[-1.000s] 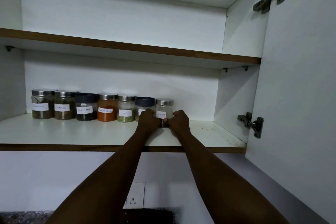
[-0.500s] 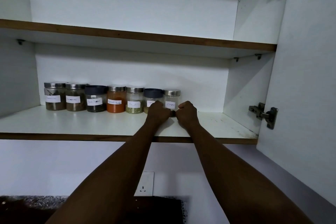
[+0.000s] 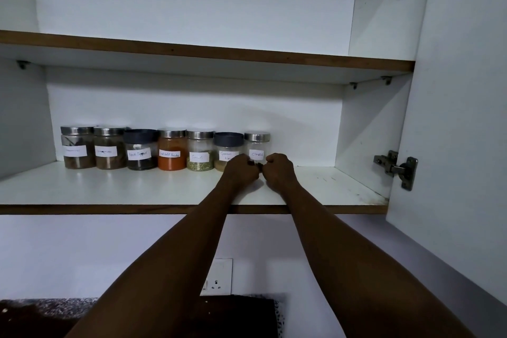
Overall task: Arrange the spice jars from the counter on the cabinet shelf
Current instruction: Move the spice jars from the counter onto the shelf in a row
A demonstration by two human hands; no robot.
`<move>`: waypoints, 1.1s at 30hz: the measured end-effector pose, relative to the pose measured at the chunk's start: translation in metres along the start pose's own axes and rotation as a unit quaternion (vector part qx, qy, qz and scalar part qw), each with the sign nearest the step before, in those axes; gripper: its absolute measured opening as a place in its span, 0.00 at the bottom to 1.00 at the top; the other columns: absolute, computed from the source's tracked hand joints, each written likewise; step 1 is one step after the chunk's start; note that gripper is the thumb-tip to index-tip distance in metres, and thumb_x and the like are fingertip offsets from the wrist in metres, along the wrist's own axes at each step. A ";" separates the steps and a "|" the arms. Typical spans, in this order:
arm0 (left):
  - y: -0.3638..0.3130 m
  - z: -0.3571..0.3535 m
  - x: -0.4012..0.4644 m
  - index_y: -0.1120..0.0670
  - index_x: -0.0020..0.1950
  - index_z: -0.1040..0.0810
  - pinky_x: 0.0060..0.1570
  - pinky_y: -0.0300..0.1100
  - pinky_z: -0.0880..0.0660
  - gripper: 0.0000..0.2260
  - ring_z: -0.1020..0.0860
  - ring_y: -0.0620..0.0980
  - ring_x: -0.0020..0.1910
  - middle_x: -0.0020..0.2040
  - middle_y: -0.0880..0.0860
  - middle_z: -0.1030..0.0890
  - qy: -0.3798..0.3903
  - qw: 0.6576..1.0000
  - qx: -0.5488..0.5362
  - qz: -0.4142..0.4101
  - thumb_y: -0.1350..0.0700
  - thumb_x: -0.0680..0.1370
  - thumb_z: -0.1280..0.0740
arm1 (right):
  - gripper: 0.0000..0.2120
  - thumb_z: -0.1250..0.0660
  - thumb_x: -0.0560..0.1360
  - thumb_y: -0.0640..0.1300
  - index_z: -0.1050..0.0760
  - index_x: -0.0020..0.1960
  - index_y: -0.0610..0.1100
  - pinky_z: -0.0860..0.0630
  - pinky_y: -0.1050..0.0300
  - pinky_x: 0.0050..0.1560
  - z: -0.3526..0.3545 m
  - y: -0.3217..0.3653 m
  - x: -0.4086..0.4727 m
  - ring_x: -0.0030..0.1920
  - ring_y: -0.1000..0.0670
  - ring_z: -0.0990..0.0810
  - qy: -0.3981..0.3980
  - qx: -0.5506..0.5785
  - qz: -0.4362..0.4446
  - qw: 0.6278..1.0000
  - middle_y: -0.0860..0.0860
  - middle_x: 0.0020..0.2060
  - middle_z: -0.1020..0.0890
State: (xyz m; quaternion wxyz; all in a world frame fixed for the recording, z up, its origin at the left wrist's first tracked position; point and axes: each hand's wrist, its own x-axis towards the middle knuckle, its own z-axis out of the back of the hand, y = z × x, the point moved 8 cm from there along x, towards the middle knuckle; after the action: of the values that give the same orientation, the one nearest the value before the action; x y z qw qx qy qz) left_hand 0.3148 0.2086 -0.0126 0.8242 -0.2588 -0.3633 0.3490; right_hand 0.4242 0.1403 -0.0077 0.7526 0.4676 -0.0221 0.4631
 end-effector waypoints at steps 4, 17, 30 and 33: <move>-0.001 -0.005 -0.001 0.63 0.46 0.22 0.38 0.39 0.33 0.04 0.24 0.54 0.47 0.47 0.61 0.22 0.022 1.000 0.014 0.002 0.63 0.75 0.33 | 0.22 0.32 0.76 0.40 0.39 0.29 0.46 0.38 0.56 0.34 -0.003 -0.001 0.001 0.39 0.45 0.29 0.007 -0.008 0.008 1.000 0.51 0.28 0.31; -0.025 -0.003 -0.024 0.63 0.62 0.22 0.62 0.43 0.26 0.13 0.21 0.56 0.62 0.61 0.61 0.19 -0.002 0.986 0.145 -0.082 0.60 0.80 0.35 | 0.14 0.35 0.80 0.42 0.24 0.63 0.37 0.24 0.54 0.60 -0.019 0.019 -0.014 0.61 0.42 0.20 0.058 -0.229 0.096 0.967 0.41 0.59 0.18; 0.088 -0.089 -0.341 0.68 0.76 0.34 0.77 0.52 0.35 0.28 0.33 0.55 0.77 0.75 0.63 0.31 0.061 0.976 -0.014 -0.208 0.62 0.76 0.34 | 0.28 0.37 0.74 0.26 0.30 0.74 0.35 0.39 0.50 0.79 -0.072 -0.065 -0.335 0.78 0.45 0.35 0.095 0.050 0.117 0.987 0.42 0.75 0.30; 0.141 -0.135 -0.410 0.66 0.78 0.36 0.78 0.52 0.36 0.32 0.35 0.54 0.79 0.77 0.60 0.33 0.170 0.969 -0.048 -0.173 0.64 0.74 0.32 | 0.30 0.34 0.75 0.31 0.33 0.77 0.39 0.38 0.51 0.78 -0.119 -0.131 -0.410 0.78 0.48 0.37 0.158 0.020 0.002 0.987 0.45 0.77 0.33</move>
State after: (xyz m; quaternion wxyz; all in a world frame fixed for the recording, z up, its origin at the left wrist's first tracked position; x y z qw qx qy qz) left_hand 0.1640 -0.0398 -0.3610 0.9084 -0.2868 -0.2733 0.1337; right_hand 0.2366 -0.0685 -0.3556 0.7364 0.4033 0.1058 0.5328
